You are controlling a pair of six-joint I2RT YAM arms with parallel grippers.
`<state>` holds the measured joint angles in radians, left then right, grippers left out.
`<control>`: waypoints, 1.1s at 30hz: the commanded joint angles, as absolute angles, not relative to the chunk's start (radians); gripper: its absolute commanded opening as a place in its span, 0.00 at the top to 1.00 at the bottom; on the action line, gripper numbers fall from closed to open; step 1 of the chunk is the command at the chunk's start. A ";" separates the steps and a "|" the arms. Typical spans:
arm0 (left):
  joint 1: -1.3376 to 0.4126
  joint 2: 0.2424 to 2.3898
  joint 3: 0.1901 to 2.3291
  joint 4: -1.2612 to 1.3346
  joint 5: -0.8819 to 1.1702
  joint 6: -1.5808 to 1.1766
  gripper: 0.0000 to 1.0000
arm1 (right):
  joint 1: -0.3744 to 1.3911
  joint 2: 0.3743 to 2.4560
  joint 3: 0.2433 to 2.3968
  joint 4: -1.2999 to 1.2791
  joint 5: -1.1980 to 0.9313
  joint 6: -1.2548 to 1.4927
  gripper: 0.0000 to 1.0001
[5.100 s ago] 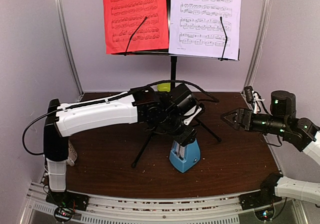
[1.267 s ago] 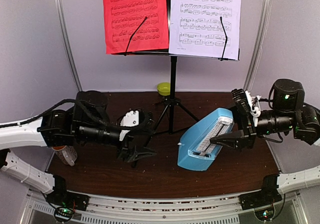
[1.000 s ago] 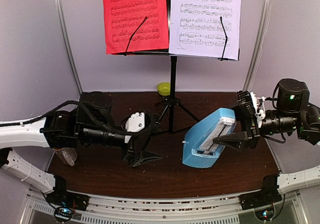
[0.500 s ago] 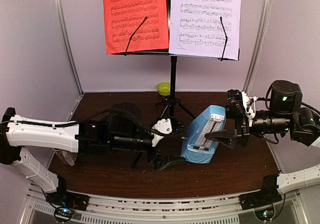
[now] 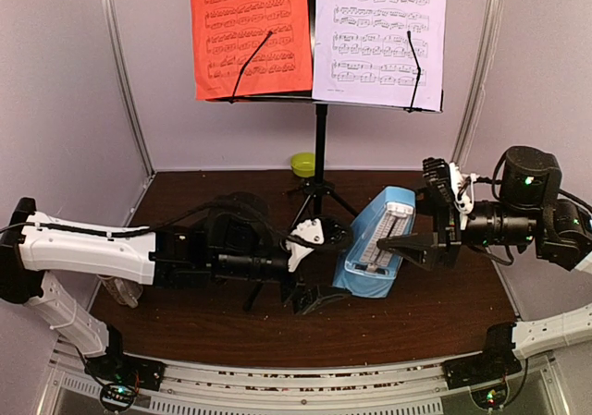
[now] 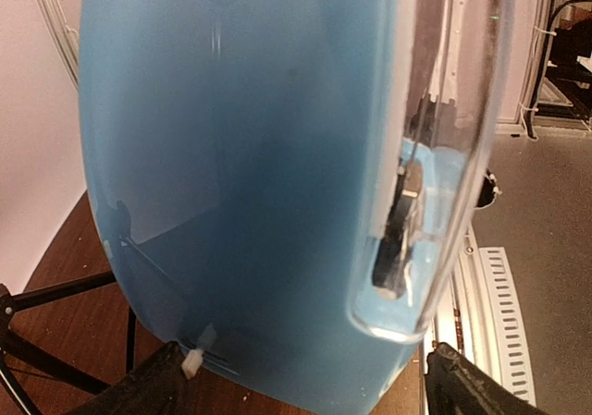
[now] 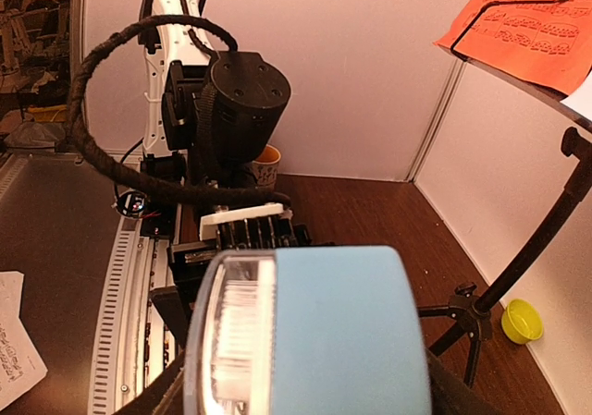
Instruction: Set up the instrument practice props
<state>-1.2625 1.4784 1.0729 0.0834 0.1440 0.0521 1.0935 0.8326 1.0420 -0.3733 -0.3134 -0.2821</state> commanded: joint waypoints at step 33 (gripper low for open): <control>-1.231 1.307 0.963 0.153 0.078 -0.001 0.02 | 1.101 0.855 1.016 -0.237 -0.311 -0.253 1.00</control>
<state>-1.2472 1.3994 0.9649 0.1207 0.0868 0.0071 1.0946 0.8482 1.0061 -0.3470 -0.3134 -0.2745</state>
